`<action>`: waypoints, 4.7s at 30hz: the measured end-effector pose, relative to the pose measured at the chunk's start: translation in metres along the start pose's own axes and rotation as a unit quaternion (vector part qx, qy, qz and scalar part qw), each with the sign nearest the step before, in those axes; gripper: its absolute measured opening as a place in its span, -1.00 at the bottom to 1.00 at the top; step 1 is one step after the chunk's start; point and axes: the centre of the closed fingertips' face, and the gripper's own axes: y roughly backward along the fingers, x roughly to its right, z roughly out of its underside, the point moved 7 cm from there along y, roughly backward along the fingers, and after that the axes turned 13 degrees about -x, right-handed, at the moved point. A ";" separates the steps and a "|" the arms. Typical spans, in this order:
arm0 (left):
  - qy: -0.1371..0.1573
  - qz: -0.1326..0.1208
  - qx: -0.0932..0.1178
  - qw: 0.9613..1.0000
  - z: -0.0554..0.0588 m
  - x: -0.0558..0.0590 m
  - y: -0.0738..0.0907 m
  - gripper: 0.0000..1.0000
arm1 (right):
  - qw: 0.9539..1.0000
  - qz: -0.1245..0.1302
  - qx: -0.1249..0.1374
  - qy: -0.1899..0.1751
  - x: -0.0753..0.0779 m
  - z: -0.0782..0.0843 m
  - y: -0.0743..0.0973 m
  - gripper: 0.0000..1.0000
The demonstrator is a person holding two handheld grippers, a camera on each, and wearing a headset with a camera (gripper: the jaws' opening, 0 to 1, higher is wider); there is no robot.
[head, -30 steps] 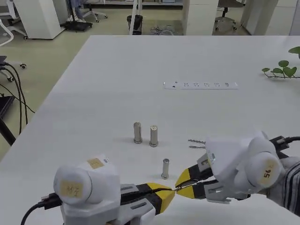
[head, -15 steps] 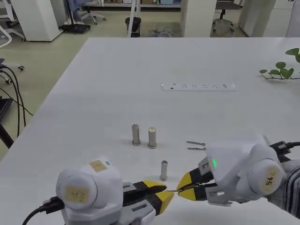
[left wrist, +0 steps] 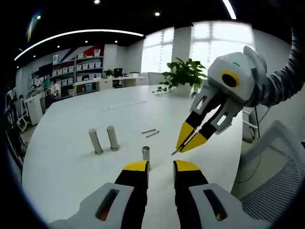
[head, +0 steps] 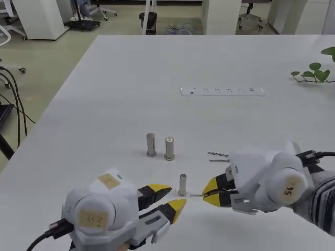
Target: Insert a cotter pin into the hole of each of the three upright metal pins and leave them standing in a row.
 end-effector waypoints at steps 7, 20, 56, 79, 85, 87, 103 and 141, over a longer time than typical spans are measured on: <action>-0.001 -0.029 -0.013 0.999 -0.001 -0.004 -0.007 -0.63 | 1.000 0.014 -0.016 -0.020 0.013 0.005 -0.008 -1.00; 0.025 -0.061 -0.040 0.997 0.004 -0.015 -0.035 -0.63 | 0.998 0.018 -0.039 -0.047 0.024 0.015 -0.021 -1.00; 0.061 -0.045 -0.067 0.995 0.005 -0.018 -0.085 -0.82 | 0.998 0.004 -0.029 -0.064 0.030 0.007 -0.035 -1.00; 0.035 -0.054 -0.060 0.996 0.007 -0.017 -0.088 -0.90 | 0.998 0.008 -0.028 -0.053 0.031 -0.006 -0.035 -1.00; 0.036 -0.055 -0.058 0.996 0.007 -0.017 -0.088 -0.90 | 0.998 0.008 -0.027 -0.050 0.031 -0.009 -0.037 -1.00; 0.040 -0.055 -0.057 0.996 0.007 -0.017 -0.089 -0.90 | 0.999 0.008 -0.024 -0.048 0.032 -0.010 -0.038 -1.00; 0.048 -0.063 -0.058 0.995 0.007 -0.015 -0.090 -0.90 | 0.999 0.012 -0.026 -0.046 0.031 -0.006 -0.030 -1.00; 0.042 -0.064 -0.057 0.995 0.006 -0.019 -0.091 -0.90 | 0.973 0.020 0.039 -0.229 0.035 0.008 -0.021 -0.77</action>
